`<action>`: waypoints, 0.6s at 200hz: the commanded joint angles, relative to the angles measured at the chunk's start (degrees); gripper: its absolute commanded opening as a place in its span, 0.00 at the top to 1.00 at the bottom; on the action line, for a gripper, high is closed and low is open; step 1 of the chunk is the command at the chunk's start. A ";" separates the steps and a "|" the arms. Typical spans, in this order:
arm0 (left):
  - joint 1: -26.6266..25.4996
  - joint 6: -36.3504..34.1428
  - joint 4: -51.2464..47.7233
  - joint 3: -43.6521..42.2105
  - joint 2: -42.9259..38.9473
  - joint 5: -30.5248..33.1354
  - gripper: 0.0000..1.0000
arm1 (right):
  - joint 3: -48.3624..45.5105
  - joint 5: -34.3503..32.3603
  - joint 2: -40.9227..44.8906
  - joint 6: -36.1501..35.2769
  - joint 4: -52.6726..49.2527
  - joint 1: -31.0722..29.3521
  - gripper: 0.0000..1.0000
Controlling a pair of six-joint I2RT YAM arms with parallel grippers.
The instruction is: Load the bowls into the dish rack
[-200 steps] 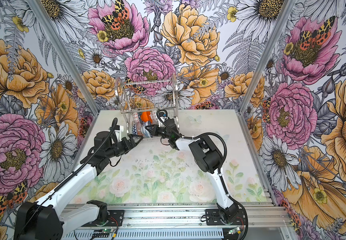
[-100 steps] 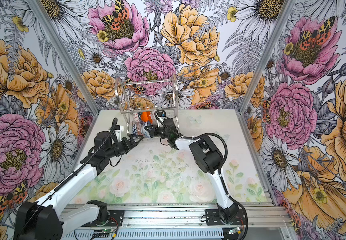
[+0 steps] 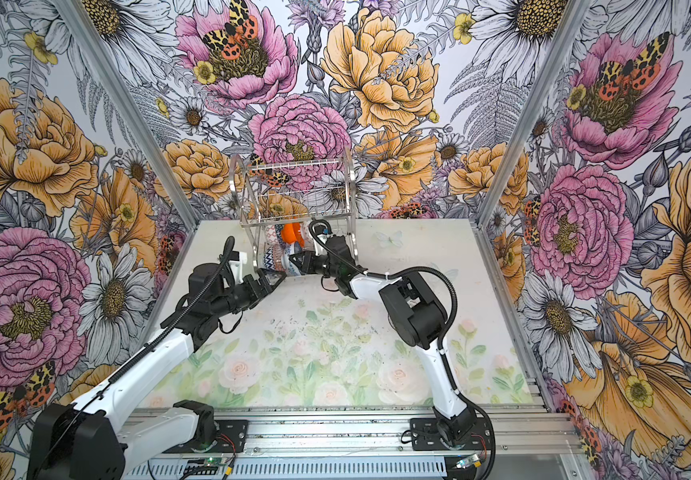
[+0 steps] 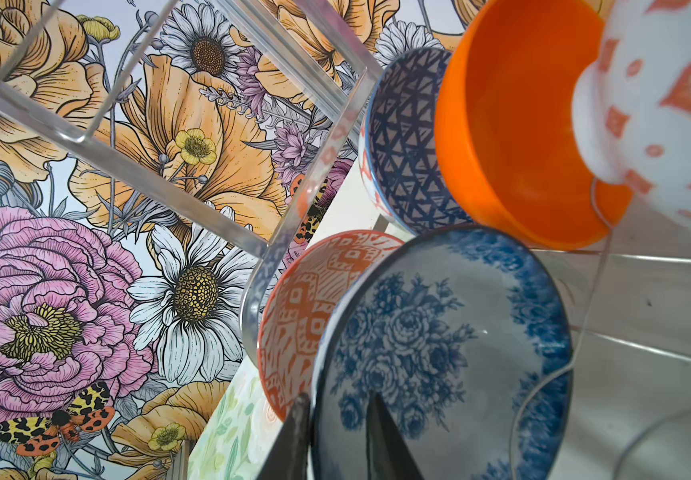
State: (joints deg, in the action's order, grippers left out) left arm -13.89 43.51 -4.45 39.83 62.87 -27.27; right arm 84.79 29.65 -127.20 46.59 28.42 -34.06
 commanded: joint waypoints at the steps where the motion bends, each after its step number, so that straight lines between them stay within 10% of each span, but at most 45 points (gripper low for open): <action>1: -0.77 0.00 0.31 -0.64 -1.38 1.76 0.01 | -1.03 -1.26 3.25 -1.24 -1.69 -0.18 0.74; 120: -1.70 0.35 -0.46 -0.58 -2.01 2.65 0.01 | -3.64 -1.52 6.81 -2.42 -2.21 -0.13 0.71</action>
State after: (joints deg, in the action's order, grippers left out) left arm -15.07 43.53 -4.71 39.83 61.87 -26.09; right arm 81.82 29.02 -124.14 45.52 25.80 -34.06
